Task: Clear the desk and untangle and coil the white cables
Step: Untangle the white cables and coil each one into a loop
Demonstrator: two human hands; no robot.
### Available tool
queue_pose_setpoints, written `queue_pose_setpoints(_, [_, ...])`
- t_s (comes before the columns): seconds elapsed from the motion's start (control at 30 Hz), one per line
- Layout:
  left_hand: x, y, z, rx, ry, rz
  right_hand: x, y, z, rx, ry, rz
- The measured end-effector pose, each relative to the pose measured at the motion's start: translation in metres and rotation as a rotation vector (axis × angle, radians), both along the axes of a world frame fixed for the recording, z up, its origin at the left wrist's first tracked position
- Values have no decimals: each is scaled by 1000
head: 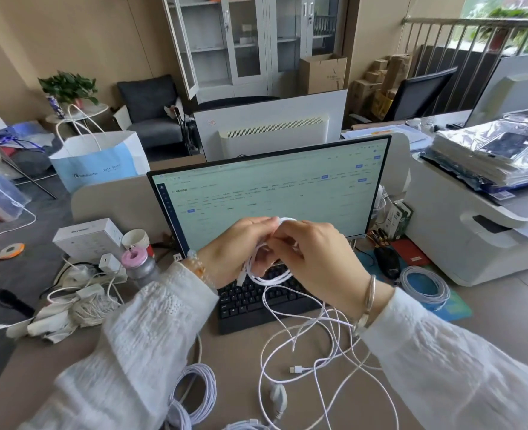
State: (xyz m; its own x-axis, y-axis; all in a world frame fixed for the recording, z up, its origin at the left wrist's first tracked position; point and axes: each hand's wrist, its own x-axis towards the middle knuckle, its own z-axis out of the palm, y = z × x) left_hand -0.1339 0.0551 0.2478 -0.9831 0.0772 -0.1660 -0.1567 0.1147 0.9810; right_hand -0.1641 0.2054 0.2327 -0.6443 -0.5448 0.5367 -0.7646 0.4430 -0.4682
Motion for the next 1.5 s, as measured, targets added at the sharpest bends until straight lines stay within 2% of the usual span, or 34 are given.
queue_pose_setpoints(0.23, [-3,1,0,122,-330,-187,-11,12,5,-27,-259,21])
queue_pose_setpoints(0.4, [-6,-7,10,212,-513,-269,-28,30,-4,-295,-795,274])
queue_pose_setpoints(0.5, [-9,-21,11,337,-553,-240,-41,42,-22,-388,-987,341])
queue_pose_setpoints(0.6, [-9,-33,14,455,-497,-205,-49,48,-42,-420,-1076,366])
queue_pose_setpoints(0.83, [-10,-68,52,640,-141,27,-51,50,-93,-470,-1131,209])
queue_pose_setpoints(1.03, [-10,-80,67,710,29,129,-42,39,-110,-404,-1175,260])
queue_pose_setpoints(1.23, [-14,-80,63,775,128,231,-24,22,-130,-212,-978,124])
queue_pose_setpoints(1.4, [-13,-79,49,716,151,273,-11,16,-128,-276,-910,-35])
queue_pose_setpoints(1.5, [-16,-77,38,658,146,305,0,10,-105,-70,-710,-53])
